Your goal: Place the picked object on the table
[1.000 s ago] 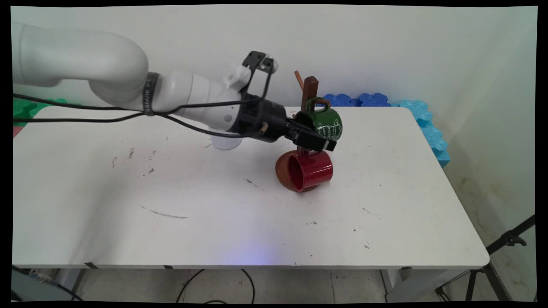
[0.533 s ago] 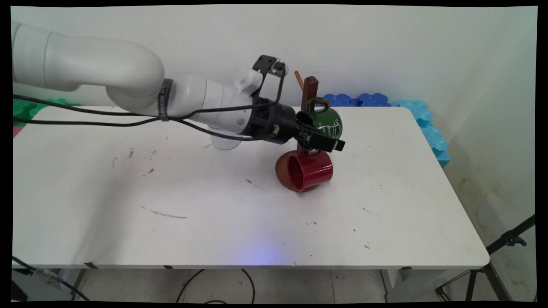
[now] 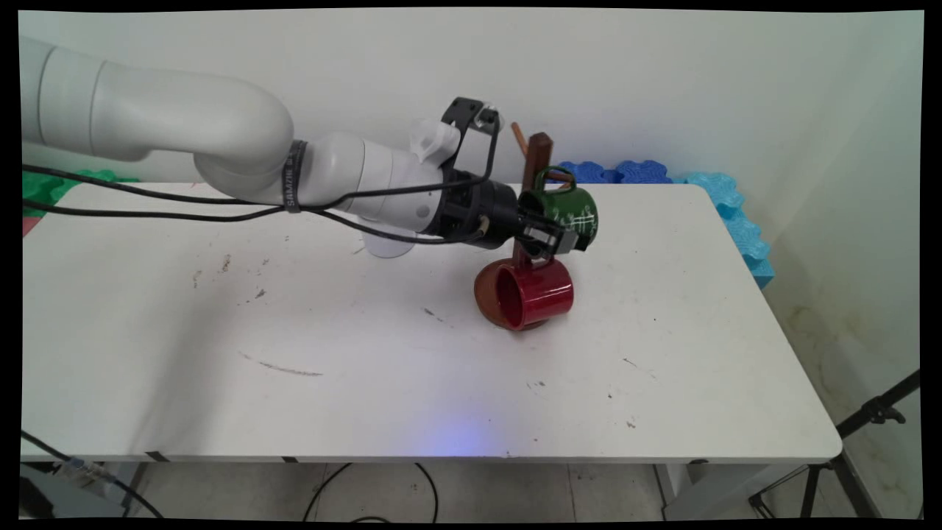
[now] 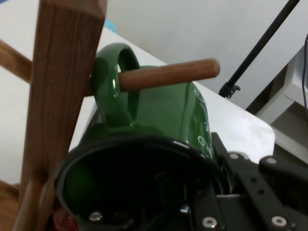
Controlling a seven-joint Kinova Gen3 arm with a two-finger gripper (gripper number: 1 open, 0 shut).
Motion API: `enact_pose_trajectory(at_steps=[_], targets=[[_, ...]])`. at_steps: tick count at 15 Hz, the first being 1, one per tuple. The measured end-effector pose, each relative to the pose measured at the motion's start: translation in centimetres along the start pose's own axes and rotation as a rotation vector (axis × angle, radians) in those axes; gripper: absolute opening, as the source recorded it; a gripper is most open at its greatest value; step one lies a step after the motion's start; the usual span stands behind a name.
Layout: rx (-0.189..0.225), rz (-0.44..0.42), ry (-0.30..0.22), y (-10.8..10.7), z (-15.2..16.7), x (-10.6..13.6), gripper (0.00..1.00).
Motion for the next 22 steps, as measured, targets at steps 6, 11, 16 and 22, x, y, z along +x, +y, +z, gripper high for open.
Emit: enact_pose_trajectory(at_steps=[6, 11, 16, 22], targets=[[-0.04, 0.016, 0.027, 1.2, -0.7, 0.4, 0.0], [-0.08, 0.037, 0.044, 2.4, -1.7, 0.7, 0.0], [-0.128, 0.06, 0.058, 3.8, -3.5, 0.8, 0.0], [-0.177, 0.103, 0.019, 5.1, -6.7, -0.1, 0.0]])
